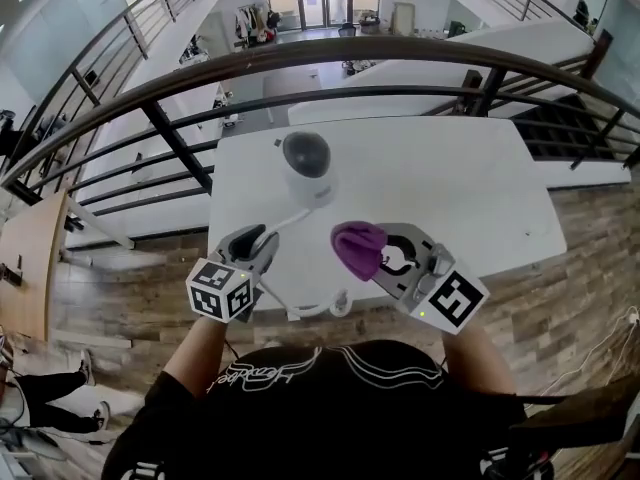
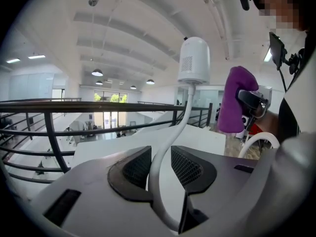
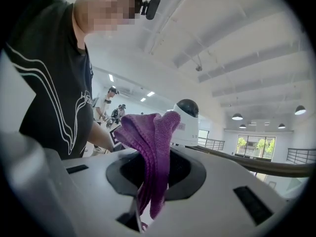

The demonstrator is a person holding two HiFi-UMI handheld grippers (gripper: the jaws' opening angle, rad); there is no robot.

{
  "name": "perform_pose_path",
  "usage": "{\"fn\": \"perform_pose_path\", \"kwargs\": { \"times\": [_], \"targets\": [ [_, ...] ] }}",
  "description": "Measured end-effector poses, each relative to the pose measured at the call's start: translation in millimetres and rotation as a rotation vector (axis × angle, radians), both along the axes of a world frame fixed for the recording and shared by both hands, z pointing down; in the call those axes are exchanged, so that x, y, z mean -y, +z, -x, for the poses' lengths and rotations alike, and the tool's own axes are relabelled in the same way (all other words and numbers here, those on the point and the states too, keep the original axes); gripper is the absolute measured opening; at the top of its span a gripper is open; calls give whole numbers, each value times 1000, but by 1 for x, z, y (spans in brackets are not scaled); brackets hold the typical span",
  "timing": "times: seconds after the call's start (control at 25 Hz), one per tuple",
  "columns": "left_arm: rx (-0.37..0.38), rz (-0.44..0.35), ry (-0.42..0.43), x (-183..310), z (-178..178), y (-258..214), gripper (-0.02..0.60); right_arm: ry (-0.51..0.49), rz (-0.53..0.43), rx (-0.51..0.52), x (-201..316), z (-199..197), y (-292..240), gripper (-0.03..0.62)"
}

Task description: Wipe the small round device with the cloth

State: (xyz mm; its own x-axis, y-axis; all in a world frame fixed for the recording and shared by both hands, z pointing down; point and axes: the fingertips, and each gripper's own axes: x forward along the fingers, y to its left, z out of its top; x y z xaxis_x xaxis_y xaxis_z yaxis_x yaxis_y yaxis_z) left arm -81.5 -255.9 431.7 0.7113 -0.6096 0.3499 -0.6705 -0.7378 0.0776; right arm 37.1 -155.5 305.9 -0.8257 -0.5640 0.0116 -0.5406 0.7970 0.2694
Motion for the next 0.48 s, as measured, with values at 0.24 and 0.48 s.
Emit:
{"fn": "perform_pose_path", "kwargs": {
  "times": [0.24, 0.48],
  "targets": [
    [-139, 97, 137, -4, -3, -2, 129, 212, -30, -56, 4, 20, -15, 61],
    [-268, 229, 322, -7, -2, -10, 129, 431, -84, -156, 2, 49, -36, 61]
  ]
}}
